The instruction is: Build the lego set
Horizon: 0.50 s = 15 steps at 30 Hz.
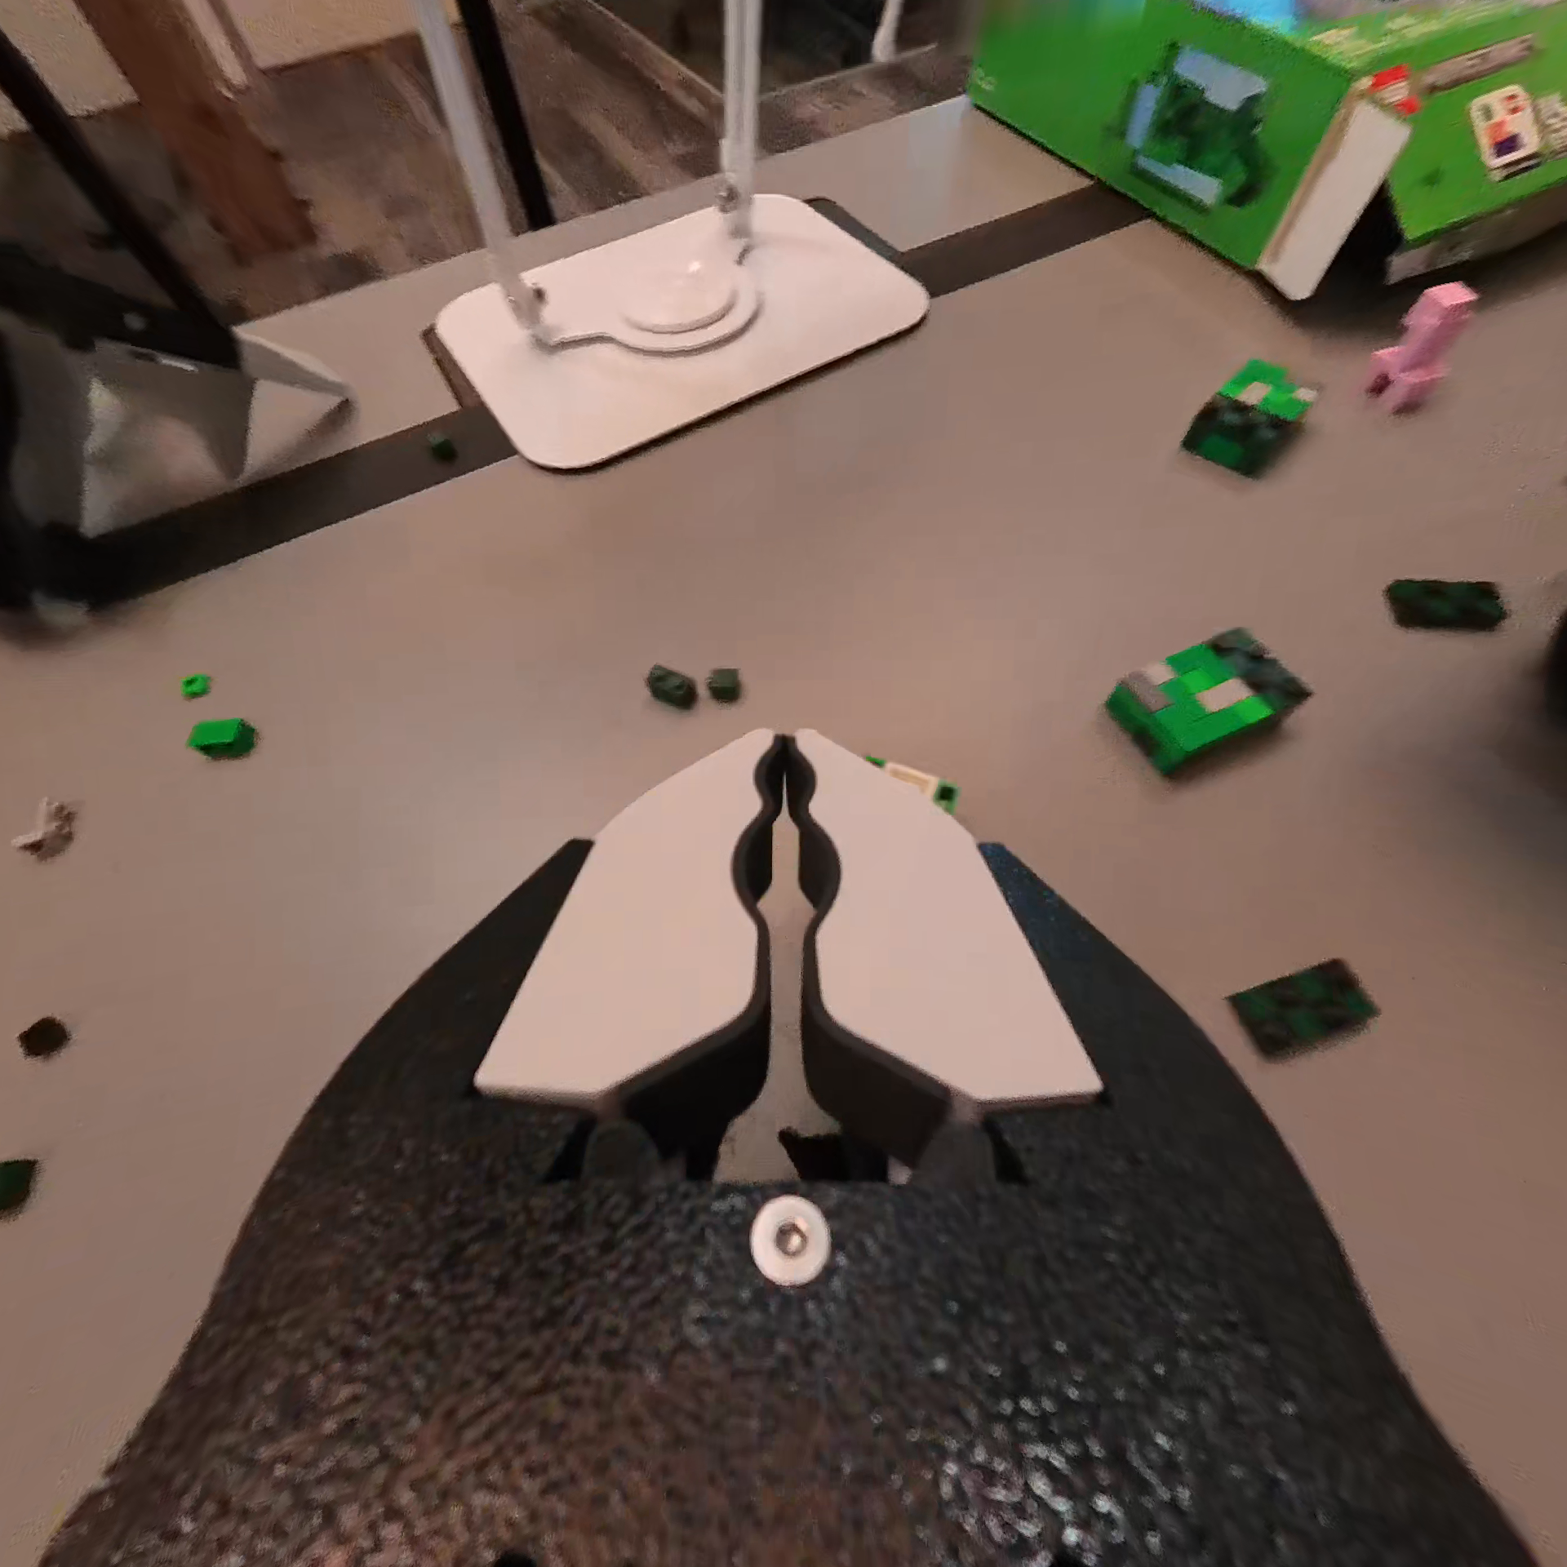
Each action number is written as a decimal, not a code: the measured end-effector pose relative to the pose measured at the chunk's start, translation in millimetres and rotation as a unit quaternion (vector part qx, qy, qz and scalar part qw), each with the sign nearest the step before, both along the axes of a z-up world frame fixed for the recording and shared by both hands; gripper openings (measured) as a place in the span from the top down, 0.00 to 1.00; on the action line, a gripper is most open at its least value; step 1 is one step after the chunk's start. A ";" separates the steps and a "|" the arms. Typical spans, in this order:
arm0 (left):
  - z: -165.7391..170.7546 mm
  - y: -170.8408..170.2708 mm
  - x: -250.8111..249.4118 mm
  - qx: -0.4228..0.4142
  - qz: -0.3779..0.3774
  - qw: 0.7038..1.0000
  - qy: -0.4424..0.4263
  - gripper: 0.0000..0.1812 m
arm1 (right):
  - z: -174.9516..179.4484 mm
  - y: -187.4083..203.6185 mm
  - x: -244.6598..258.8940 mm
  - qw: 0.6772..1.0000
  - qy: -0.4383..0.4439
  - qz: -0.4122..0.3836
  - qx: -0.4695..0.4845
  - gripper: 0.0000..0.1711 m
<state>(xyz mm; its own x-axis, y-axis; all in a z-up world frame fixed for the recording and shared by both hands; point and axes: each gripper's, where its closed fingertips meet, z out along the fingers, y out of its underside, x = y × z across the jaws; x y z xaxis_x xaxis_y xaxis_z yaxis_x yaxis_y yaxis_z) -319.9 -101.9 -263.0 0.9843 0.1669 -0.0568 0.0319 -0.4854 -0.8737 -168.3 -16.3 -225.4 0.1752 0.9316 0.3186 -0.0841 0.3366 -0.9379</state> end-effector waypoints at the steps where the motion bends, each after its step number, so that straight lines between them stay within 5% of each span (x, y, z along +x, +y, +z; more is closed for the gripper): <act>1: 1.7 -0.5 -2.8 0.010 -0.004 1.000 0.011 1.00 | 0.1 1.1 0.2 1.000 0.001 -0.001 -0.004 1.00; 9: -4.3 -1.3 17.7 0.039 -0.113 0.993 -0.012 0.99 | -0.5 1.5 -0.4 1.000 -0.004 -0.001 -0.008 1.00; 15: -7.3 -14.4 35.2 0.033 -0.201 0.973 -0.108 0.69 | -1.8 -1.7 -2.1 1.000 -0.008 0.004 -0.001 1.00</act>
